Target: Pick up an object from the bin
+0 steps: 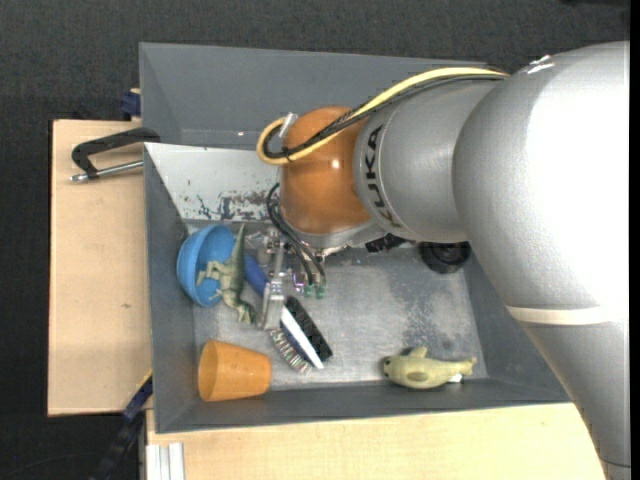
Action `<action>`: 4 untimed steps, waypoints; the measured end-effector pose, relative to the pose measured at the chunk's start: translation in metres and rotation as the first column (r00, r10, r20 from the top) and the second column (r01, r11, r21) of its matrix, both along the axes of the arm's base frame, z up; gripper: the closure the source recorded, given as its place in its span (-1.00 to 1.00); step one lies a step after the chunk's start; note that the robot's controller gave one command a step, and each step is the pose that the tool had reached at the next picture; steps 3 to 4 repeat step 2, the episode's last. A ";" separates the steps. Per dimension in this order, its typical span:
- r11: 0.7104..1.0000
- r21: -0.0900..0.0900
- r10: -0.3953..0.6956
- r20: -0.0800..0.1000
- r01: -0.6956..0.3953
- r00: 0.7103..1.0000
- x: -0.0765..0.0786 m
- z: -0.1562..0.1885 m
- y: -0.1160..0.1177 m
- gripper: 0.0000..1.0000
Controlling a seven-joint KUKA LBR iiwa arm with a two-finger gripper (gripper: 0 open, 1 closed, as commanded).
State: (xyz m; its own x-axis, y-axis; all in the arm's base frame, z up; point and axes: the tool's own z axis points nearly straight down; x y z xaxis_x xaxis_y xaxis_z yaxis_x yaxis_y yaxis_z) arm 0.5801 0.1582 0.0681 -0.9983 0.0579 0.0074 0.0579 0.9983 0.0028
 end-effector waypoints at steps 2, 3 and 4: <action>0.932 -0.004 0.363 0.020 -0.363 0.931 0.004 0.147 -0.005 1.00; 0.932 -0.004 0.363 0.020 -0.363 0.931 0.004 0.147 -0.005 1.00; 0.932 -0.004 0.363 0.020 -0.363 0.931 0.004 0.147 -0.005 1.00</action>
Offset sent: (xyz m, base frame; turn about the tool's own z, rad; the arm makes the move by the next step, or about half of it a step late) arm 0.0000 0.0000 0.0000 0.0000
